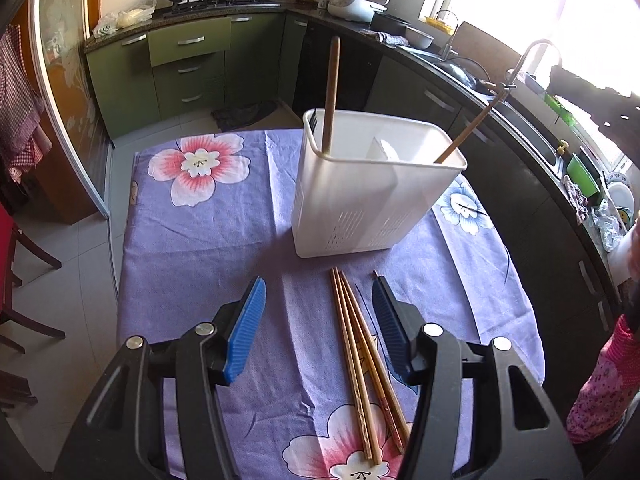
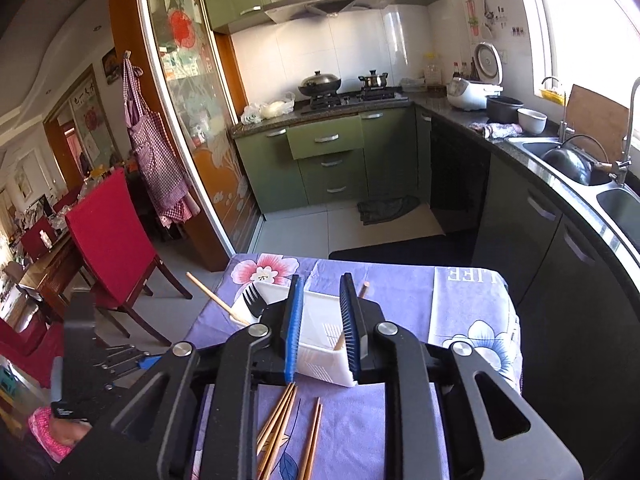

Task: Organize utensils
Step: 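Grasp another wooden chopstick with the left tool and lift it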

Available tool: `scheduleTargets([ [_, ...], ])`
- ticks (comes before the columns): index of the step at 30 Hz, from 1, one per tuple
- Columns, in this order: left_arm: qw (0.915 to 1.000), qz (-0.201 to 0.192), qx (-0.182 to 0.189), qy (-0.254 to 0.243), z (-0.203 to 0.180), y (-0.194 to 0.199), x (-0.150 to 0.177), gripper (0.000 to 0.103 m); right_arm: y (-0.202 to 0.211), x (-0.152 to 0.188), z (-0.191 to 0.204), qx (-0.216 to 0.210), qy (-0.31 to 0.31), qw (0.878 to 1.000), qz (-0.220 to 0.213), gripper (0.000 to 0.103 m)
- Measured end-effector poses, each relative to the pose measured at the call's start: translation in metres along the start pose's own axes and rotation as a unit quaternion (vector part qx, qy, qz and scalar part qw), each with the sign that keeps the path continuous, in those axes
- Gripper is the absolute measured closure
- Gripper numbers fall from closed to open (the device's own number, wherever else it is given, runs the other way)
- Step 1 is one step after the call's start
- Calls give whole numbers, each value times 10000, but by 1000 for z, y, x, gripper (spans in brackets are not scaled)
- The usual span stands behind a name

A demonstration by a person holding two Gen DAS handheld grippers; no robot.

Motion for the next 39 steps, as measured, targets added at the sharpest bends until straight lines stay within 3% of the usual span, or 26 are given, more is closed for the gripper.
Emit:
scheduleTargets([
  [2,9999,153,25,18,-3,-15,4,50,26,17,-6,43,1,9998,-176,69],
  [6,9982,587,-78,40,-9,-56,13,50,51,73,-23,255,-99,9995,-146,69],
  [12,9927,1161,-262,175,-7,-111,21,51,33,166,-54,322,-600,9966,465,69],
  [16,9908,1280,-386,206,-6,-123,23,52,15,202,-73,51,-1096,9910,764,69],
  [25,9871,1447,-680,-82,-17,-135,23,52,4,219,-86,-196,-1466,9854,838,69],
  [27,9864,1454,-754,-167,-24,-135,22,55,5,218,-86,-230,-1500,9849,829,69],
  [31,9835,1589,-809,-304,-35,-142,22,73,3,220,-89,-296,-1593,9832,835,69],
  [39,9827,1583,-917,-294,-42,-143,18,76,0,228,-99,-375,-1801,9788,906,69],
])
Point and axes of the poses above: each gripper's, at about its wrist camera, not at the fingertips, and y roughly against the way its jaws point, z to its left, x to its underside, the point moved 2 cm from there along -y, roughly the way its jaws point, and after that the axes turned 4 degrees about -y, right-handed, at the moved point
